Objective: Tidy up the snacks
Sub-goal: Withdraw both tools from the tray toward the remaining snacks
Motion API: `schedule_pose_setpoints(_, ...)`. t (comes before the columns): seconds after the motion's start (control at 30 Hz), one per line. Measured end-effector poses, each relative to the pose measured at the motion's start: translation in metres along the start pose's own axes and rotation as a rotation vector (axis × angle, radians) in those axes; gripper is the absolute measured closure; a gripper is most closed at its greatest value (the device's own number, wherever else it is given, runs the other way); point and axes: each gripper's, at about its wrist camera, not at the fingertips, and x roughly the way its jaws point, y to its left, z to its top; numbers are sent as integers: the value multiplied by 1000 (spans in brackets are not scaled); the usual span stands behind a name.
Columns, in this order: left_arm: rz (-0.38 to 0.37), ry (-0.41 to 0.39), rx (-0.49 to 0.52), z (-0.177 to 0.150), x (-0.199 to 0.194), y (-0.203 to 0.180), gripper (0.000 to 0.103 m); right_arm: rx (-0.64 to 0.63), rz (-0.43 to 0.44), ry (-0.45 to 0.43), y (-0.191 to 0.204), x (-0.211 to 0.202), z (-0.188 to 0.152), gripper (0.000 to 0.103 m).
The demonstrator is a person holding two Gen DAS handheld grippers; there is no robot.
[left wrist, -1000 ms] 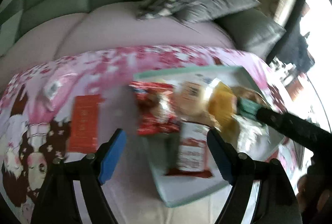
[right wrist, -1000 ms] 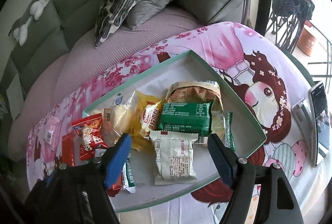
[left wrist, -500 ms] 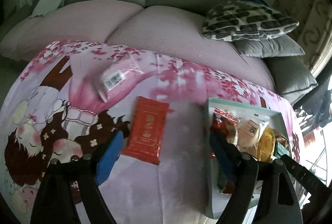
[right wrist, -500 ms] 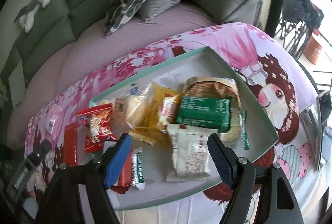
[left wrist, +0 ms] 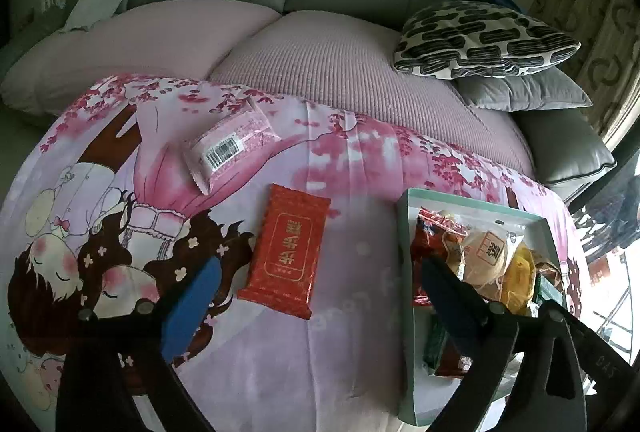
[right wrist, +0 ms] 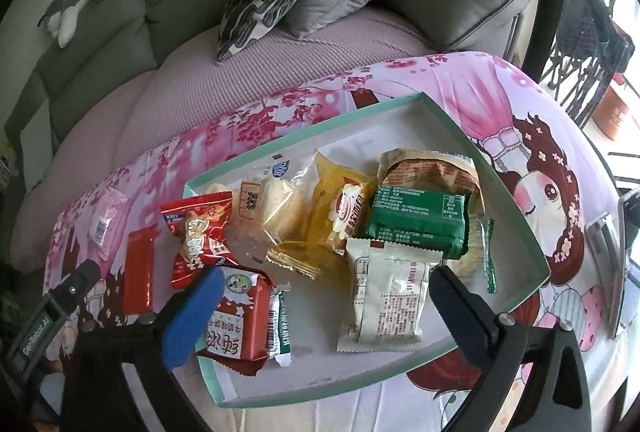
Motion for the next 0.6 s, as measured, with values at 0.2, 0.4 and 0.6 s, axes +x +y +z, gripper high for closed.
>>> schedule_pose_setpoints(0.2,3,5,0,0,1,1,0,-12,-5,4,2,2,0,0)
schedule_pose_setpoints(0.4,28,7,14,6,-1,15,0,-43,-7,-2,13,1,-2,0)
schedule_pose_setpoints(0.6,226,-24,34,14,-7,56,0,-104,19,-2,37,0,-7,0)
